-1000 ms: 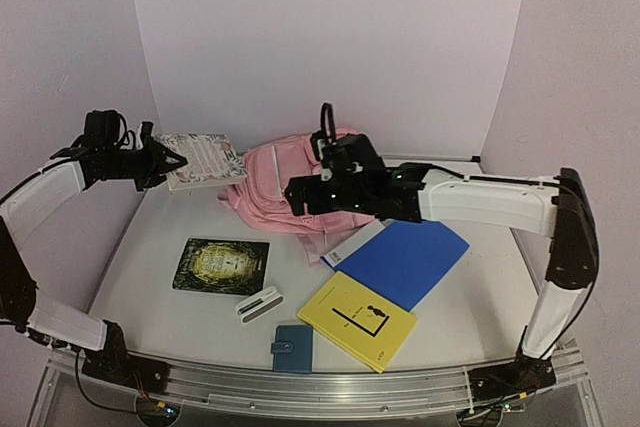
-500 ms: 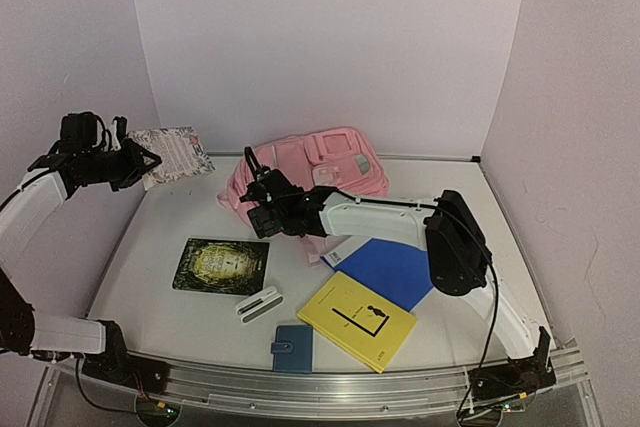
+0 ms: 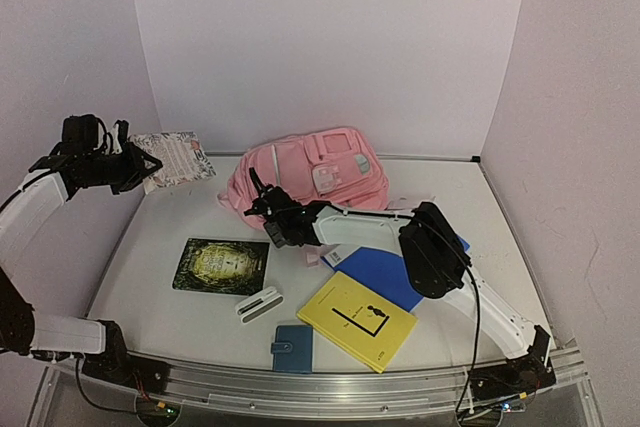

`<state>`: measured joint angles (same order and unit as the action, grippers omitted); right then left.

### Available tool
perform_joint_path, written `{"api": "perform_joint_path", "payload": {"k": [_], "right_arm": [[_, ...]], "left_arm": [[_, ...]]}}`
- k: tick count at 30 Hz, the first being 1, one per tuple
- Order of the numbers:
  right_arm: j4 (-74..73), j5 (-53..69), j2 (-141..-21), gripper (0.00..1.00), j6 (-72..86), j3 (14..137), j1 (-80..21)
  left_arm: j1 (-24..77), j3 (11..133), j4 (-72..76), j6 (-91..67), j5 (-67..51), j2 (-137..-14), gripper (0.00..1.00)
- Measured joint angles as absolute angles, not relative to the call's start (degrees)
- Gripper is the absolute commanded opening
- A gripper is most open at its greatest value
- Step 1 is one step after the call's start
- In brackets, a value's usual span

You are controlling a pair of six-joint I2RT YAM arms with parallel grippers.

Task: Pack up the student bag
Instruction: Place the book in the student bag.

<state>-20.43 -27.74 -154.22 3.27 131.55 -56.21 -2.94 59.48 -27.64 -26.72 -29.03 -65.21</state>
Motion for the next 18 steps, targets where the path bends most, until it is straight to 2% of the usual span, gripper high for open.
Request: {"api": "perform_joint_path", "payload": {"k": [3,5,10,18], "right_arm": [[-20.21,-28.04,-154.41,0.07,2.82,131.63,-56.06],[-19.48,-28.09,-154.35,0.00,2.62,131.16,-55.99],[-13.57,-28.84,-149.20,0.00,1.55,120.91,-55.92],[-11.36,-31.06,-131.85,0.00,0.55,97.13,-54.61]], "left_arm": [[-2.94,59.48,-27.64,-26.51,-29.02,-65.21,0.00],[-2.94,59.48,-27.64,-26.27,-28.97,-65.21,0.00],[-2.94,59.48,-27.66,-25.40,-28.77,-65.21,0.00],[-2.94,59.44,-27.68,-25.23,-28.73,-65.30,0.00]]}}
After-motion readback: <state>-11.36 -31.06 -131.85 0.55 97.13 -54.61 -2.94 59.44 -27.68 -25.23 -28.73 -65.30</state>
